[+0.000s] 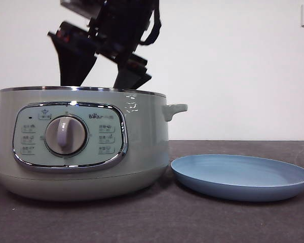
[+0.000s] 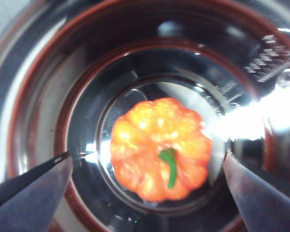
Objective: Take the pumpkin out from the steamer,put the pumpkin in the blue plate,close the lid
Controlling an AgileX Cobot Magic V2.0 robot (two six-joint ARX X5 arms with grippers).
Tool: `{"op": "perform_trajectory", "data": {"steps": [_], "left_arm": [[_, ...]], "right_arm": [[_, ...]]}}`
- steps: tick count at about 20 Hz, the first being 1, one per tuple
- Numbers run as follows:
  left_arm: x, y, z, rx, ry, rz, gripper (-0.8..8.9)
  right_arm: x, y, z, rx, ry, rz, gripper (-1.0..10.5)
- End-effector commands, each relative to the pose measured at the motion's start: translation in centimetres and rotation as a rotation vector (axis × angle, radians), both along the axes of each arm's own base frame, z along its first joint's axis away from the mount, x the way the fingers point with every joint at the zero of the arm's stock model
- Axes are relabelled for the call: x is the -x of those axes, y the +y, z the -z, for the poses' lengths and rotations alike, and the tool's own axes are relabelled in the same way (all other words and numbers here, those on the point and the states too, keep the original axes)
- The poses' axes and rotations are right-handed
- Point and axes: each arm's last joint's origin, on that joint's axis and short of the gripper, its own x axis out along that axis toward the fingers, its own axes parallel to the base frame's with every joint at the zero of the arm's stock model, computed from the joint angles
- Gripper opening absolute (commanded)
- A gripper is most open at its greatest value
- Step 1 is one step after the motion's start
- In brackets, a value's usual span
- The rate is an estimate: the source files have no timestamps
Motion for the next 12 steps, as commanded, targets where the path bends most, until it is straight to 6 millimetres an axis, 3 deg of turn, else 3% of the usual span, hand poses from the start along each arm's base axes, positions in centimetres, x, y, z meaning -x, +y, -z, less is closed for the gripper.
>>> {"op": "perform_trajectory", "data": {"steps": [1,4,5,6,8,10,12], "left_arm": [[0.3,0.2,-0.9,0.024,-0.070,-0.003,-0.09],[0.3,0.2,-0.9,0.024,-0.070,-0.003,-0.09],[0.3,0.2,-0.9,0.024,-0.069,-0.003,-0.09],[0.3,0.2,-0.9,0.024,-0.069,-0.003,-0.09],[0.4,0.2,-0.9,0.021,-0.064,-0.003,-0.09],[0.4,0.2,-0.9,0.020,-0.062,-0.003,-0.09],[0.2,0.2,-0.8,0.018,-0.059,-0.003,-0.09]], "right_arm": [[-0.6,0.7,1.7,0.021,0.006,-0.011,6.3],[-1.2,1.5,3.9,0.043,0.017,-0.029,6.2],[-1.4,1.6,4.3,0.047,0.012,-0.030,5.7],[-1.5,1.8,4.6,0.046,0.010,-0.029,4.4],[-1.5,1.8,4.5,0.039,0.007,-0.031,0.3],[-1.5,1.8,4.4,0.034,0.003,-0.029,-0.1],[-1.3,1.4,3.0,0.010,-0.016,-0.023,-0.1]]}}
